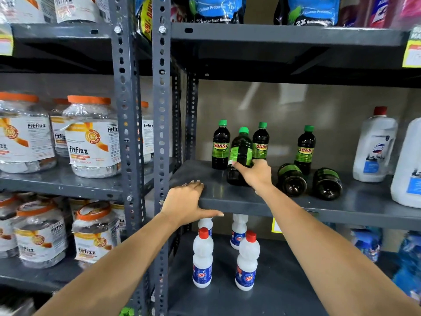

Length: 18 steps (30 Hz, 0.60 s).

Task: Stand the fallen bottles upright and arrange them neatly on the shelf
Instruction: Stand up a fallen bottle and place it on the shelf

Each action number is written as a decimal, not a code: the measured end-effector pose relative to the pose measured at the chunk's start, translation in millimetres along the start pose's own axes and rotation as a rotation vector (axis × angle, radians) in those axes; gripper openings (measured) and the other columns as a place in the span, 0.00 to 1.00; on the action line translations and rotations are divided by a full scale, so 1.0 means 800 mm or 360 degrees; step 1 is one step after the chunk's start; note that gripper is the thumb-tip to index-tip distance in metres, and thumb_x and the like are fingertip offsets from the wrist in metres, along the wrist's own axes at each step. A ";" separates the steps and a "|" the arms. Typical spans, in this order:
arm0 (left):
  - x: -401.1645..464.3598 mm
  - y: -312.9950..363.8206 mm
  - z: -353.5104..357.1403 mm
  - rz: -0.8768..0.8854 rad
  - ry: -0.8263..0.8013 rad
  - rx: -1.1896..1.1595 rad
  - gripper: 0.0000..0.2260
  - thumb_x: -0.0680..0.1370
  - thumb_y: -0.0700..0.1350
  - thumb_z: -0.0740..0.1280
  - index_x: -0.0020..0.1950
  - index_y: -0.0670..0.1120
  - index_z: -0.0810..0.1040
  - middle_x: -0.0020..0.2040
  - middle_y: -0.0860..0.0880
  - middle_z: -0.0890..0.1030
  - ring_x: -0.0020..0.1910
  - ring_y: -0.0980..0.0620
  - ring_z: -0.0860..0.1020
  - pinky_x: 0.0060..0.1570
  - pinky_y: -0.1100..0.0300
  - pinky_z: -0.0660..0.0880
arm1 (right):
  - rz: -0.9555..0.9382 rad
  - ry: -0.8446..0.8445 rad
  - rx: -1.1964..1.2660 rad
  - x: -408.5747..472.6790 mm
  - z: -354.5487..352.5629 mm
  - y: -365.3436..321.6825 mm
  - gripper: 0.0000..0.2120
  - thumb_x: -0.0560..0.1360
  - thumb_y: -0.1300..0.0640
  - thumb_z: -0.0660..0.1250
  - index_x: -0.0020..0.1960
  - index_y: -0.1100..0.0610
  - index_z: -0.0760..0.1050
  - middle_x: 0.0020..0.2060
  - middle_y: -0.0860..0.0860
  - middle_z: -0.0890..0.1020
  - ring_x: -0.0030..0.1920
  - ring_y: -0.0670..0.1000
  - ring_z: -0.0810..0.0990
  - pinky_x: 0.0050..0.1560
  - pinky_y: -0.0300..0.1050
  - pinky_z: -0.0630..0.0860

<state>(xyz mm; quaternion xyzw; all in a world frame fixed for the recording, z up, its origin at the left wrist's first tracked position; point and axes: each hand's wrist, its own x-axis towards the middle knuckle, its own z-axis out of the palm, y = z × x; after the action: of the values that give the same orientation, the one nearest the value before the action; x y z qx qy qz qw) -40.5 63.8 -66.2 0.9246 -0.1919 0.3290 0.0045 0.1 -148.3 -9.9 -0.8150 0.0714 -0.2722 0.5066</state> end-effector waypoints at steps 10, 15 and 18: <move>0.000 0.000 0.001 -0.0013 -0.0018 -0.0003 0.50 0.62 0.80 0.54 0.70 0.46 0.71 0.71 0.49 0.72 0.70 0.51 0.69 0.62 0.55 0.71 | -0.0033 -0.0408 0.0325 0.008 0.023 0.017 0.26 0.71 0.58 0.74 0.64 0.57 0.66 0.57 0.53 0.80 0.59 0.53 0.78 0.57 0.47 0.72; 0.000 -0.001 0.003 -0.0004 -0.0017 0.0000 0.50 0.61 0.81 0.54 0.70 0.45 0.71 0.71 0.48 0.72 0.70 0.51 0.70 0.63 0.56 0.71 | 0.0038 -0.0532 0.0291 0.022 0.026 0.016 0.32 0.69 0.66 0.74 0.69 0.57 0.64 0.60 0.53 0.79 0.62 0.53 0.76 0.61 0.47 0.70; 0.001 -0.001 0.004 0.0003 0.0003 -0.0011 0.50 0.62 0.80 0.55 0.69 0.44 0.72 0.70 0.48 0.73 0.69 0.51 0.71 0.62 0.56 0.71 | 0.0009 -0.0518 0.0210 0.024 0.031 0.013 0.39 0.65 0.62 0.79 0.69 0.58 0.61 0.58 0.52 0.77 0.60 0.52 0.75 0.62 0.48 0.70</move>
<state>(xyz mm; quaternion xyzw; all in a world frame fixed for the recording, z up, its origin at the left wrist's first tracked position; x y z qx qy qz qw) -37.3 63.6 -68.2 0.9241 -0.1939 0.3293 0.0075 30.7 -141.4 -20.0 -0.8131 -0.0273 -0.1392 0.5646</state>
